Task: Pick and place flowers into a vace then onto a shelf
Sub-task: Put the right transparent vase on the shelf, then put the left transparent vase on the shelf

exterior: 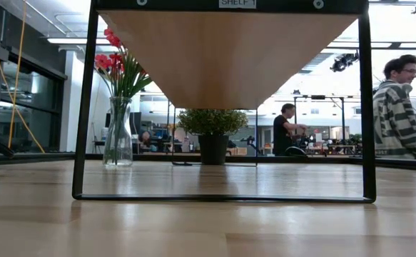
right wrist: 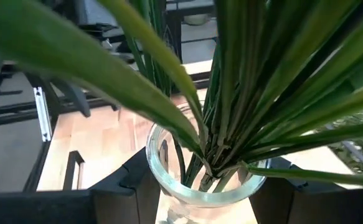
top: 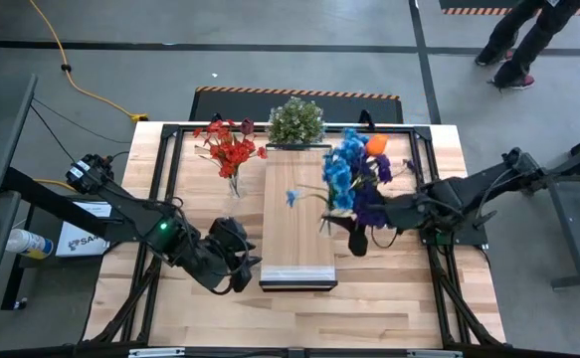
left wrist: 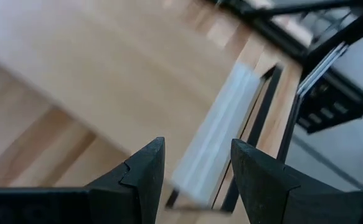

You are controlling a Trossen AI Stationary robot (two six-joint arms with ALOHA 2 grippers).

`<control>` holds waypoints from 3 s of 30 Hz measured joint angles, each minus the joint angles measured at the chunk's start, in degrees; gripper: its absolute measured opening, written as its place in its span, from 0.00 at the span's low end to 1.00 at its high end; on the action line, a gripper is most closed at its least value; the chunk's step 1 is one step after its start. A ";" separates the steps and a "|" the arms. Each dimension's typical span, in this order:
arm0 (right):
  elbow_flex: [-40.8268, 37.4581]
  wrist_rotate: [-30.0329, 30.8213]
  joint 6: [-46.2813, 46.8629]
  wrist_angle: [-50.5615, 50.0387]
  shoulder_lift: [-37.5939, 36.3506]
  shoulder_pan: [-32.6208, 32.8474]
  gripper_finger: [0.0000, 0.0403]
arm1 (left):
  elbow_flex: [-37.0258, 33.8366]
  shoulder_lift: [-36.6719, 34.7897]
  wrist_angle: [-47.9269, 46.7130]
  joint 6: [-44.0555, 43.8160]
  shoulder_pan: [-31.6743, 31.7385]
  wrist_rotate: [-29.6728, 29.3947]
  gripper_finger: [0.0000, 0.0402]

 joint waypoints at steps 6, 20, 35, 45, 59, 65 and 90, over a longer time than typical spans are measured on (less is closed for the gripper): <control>0.00 2.01 1.91 1.22 3.99 2.27 0.44 | 0.00 -0.10 -6.93 -7.94 -3.23 1.36 0.54; 0.00 -0.58 -0.70 10.65 12.74 2.74 0.44 | 0.00 -0.12 -12.67 -19.03 -9.75 1.11 0.54; -0.04 -0.60 -0.73 13.92 15.44 3.11 0.44 | 0.00 -0.12 -16.72 -19.21 -9.73 1.60 0.54; -0.04 -0.98 -0.97 16.50 17.63 3.33 0.44 | 0.00 -0.12 -17.67 -19.28 -9.73 1.63 0.54; -0.04 -0.61 -1.01 16.52 18.26 3.33 0.48 | 0.00 -0.12 -17.68 -19.32 -9.73 2.73 0.54; -0.04 -2.91 -2.08 16.61 18.26 3.29 0.48 | 0.00 -0.12 -17.68 -19.32 -9.73 2.72 0.54; -0.04 -3.35 -2.03 12.69 18.26 3.35 0.64 | 0.00 -0.14 -17.61 -19.32 -9.73 2.92 0.54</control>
